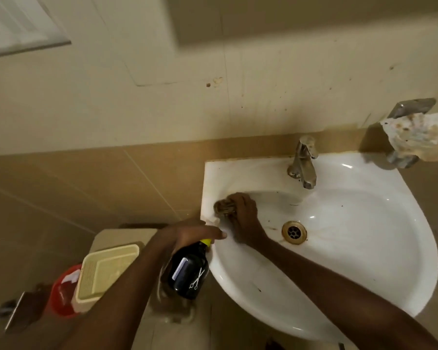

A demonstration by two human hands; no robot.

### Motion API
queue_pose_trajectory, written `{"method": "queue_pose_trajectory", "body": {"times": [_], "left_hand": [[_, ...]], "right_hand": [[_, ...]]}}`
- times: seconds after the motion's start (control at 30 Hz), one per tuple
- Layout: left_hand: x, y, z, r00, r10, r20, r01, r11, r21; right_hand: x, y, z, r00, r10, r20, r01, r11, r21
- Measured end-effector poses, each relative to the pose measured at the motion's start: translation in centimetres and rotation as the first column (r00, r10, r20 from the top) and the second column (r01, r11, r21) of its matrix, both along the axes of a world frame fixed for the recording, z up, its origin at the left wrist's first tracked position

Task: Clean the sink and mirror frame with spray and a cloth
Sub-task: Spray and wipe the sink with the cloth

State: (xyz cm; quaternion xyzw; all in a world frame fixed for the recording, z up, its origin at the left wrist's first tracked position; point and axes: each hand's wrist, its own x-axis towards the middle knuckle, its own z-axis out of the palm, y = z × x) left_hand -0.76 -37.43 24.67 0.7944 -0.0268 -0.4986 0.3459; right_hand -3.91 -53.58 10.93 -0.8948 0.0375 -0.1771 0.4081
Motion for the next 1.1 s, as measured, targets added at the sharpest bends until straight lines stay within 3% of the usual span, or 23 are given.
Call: {"method": "queue_pose_trajectory", "body": {"times": [0.07, 0.2, 0.27, 0.37, 0.4, 0.5, 0.57, 0.63, 0.67, 0.77, 0.87, 0.93, 1.03, 1.1], "left_hand": [[-0.9, 0.5, -0.1, 0.996, 0.091, -0.004, -0.091, 0.996, -0.009], [-2.9, 1.1, 0.1, 0.985, 0.119, -0.125, -0.120, 0.993, 0.002], [-3.7, 0.9, 0.3, 0.980, 0.124, -0.154, -0.125, 0.992, 0.004], [-5.1, 0.7, 0.3, 0.975, 0.191, -0.111, -0.192, 0.981, 0.002], [-5.8, 0.8, 0.3, 0.973, 0.208, -0.104, -0.209, 0.978, 0.002], [-8.6, 1.6, 0.5, 0.970, 0.229, -0.078, -0.230, 0.973, 0.006], [-10.0, 2.1, 0.8, 0.974, 0.198, -0.107, -0.199, 0.980, -0.003], [-10.8, 2.3, 0.9, 0.971, 0.174, -0.162, -0.180, 0.983, -0.027], [-11.1, 2.1, 1.0, 0.968, 0.183, -0.173, -0.192, 0.981, -0.036], [-12.3, 0.5, 1.0, 0.957, 0.227, -0.180, -0.240, 0.969, -0.056], [-13.9, -0.7, 0.3, 0.968, 0.229, -0.098, -0.235, 0.970, -0.054], [-15.3, -1.2, -0.6, 0.971, 0.235, -0.043, -0.237, 0.969, -0.067], [-17.8, -2.0, -0.9, 0.974, 0.208, -0.089, -0.220, 0.964, -0.152], [-18.7, -1.6, -0.7, 0.975, 0.175, -0.133, -0.196, 0.966, -0.167]], "right_hand": [[-0.5, 1.7, 0.5, 0.999, -0.040, -0.006, 0.040, 0.989, 0.142], [-4.4, 1.6, 0.5, 0.943, 0.330, -0.048, -0.307, 0.915, 0.260], [-4.3, 1.1, -0.1, 0.918, 0.388, -0.080, -0.351, 0.891, 0.288], [-2.1, 1.8, 1.8, 0.978, 0.166, -0.127, -0.094, 0.893, 0.441], [-2.0, 2.4, 2.2, 0.971, 0.163, -0.175, -0.058, 0.870, 0.489], [-6.5, 1.6, 2.0, 0.875, 0.413, -0.252, -0.252, 0.833, 0.493], [-10.8, -1.0, 1.3, 0.775, 0.588, -0.232, -0.399, 0.740, 0.541], [-11.9, -2.9, 1.6, 0.674, 0.651, -0.349, -0.479, 0.745, 0.465], [-11.3, -3.2, 2.4, 0.678, 0.638, -0.364, -0.500, 0.764, 0.408], [-7.8, -1.5, 3.8, 0.813, 0.534, -0.233, -0.417, 0.813, 0.407], [-6.5, 0.1, 4.0, 0.837, 0.429, -0.340, -0.285, 0.872, 0.398], [-8.9, -1.4, 4.8, 0.732, 0.496, -0.468, -0.353, 0.863, 0.361], [-13.3, -6.9, 4.2, 0.418, 0.597, -0.684, -0.572, 0.758, 0.313], [-14.0, -8.9, 3.8, 0.324, 0.613, -0.721, -0.610, 0.718, 0.336]]}}
